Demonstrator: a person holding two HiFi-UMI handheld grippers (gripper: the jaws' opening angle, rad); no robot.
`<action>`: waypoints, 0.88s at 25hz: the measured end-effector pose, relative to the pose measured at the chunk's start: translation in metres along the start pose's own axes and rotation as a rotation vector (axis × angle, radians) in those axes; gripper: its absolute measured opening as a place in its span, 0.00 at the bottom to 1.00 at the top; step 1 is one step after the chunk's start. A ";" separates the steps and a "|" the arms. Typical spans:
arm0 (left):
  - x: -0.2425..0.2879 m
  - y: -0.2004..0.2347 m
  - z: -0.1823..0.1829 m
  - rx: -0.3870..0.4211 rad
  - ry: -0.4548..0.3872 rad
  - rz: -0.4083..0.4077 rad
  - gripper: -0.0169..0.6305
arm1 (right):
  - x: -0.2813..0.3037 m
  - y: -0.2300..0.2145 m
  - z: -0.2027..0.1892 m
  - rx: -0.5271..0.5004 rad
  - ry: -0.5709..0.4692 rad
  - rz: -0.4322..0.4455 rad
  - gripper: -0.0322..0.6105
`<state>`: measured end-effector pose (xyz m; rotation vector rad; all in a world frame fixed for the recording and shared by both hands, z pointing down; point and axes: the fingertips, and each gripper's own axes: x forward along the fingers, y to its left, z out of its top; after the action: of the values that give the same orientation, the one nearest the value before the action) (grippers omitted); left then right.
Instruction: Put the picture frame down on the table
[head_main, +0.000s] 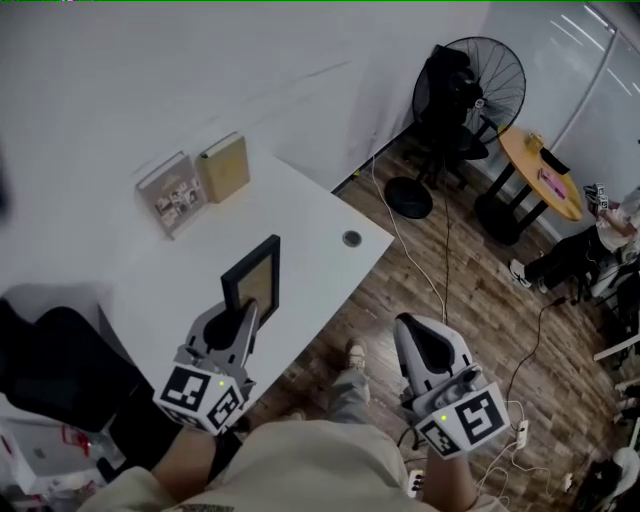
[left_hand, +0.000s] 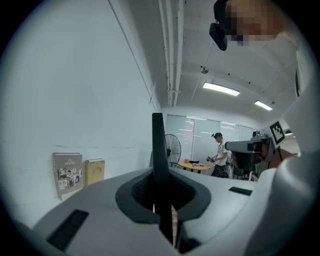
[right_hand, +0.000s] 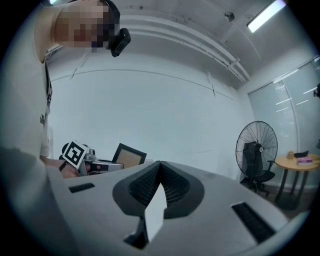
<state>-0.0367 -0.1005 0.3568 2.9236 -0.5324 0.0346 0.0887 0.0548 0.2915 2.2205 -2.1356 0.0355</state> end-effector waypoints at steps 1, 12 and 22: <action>0.005 0.003 -0.001 0.000 0.002 0.010 0.09 | 0.005 -0.007 -0.002 0.001 0.003 0.005 0.09; 0.092 0.030 0.008 -0.013 0.029 0.143 0.09 | 0.085 -0.102 -0.014 0.051 0.057 0.148 0.09; 0.180 0.064 0.021 -0.052 0.029 0.364 0.09 | 0.182 -0.190 -0.019 0.141 0.101 0.404 0.09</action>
<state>0.1086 -0.2259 0.3561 2.7315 -1.0353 0.1073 0.2866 -0.1182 0.3158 1.7644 -2.5518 0.3173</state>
